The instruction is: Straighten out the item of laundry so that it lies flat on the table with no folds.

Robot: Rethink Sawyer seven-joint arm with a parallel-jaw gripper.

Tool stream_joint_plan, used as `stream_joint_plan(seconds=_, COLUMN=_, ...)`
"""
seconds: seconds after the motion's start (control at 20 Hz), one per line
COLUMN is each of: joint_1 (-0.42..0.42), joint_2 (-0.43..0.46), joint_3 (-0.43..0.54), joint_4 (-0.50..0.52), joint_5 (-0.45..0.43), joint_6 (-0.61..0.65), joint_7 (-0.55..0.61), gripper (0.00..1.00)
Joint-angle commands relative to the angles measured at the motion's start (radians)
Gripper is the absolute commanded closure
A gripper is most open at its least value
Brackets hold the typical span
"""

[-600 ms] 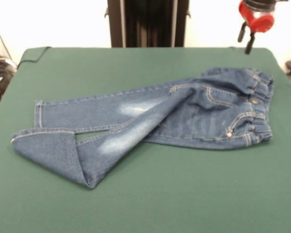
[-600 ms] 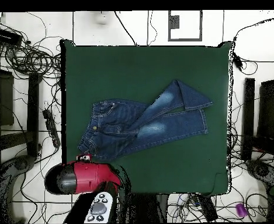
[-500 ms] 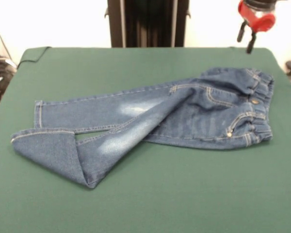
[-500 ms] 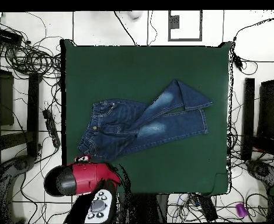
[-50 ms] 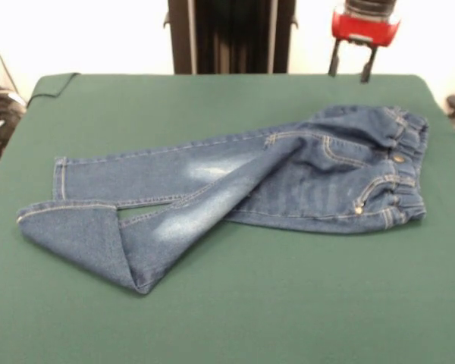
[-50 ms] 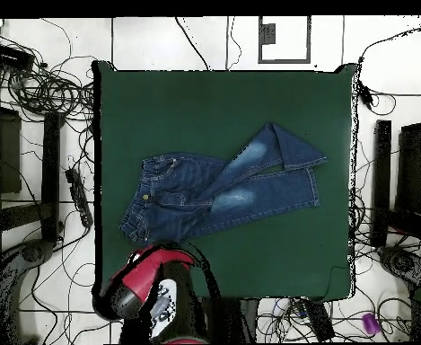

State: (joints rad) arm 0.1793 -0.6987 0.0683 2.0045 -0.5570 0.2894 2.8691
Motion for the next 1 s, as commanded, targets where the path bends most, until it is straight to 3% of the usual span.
stream_joint_plan(seconds=0.05, joint_1=0.211, joint_2=0.023, joint_3=-0.044, joint_4=-0.017, joint_5=0.222, joint_6=0.102, joint_7=0.291, gripper=0.00)
stream_joint_plan(seconds=0.25, joint_1=0.229, joint_2=0.114, joint_3=-0.047, joint_4=-0.126, joint_5=0.219, joint_6=0.094, joint_7=0.141, gripper=0.00)
stream_joint_plan(seconds=0.5, joint_1=0.220, joint_2=0.199, joint_3=-0.059, joint_4=-0.225, joint_5=0.114, joint_6=-0.010, joint_7=-0.001, gripper=0.00)
stream_joint_plan(seconds=0.8, joint_1=0.179, joint_2=0.244, joint_3=-0.055, joint_4=-0.297, joint_5=-0.021, joint_6=-0.154, joint_7=-0.066, gripper=0.00)
stream_joint_plan(seconds=1.0, joint_1=0.100, joint_2=0.208, joint_3=0.011, joint_4=-0.278, joint_5=-0.087, joint_6=-0.184, joint_7=-0.096, gripper=0.00)
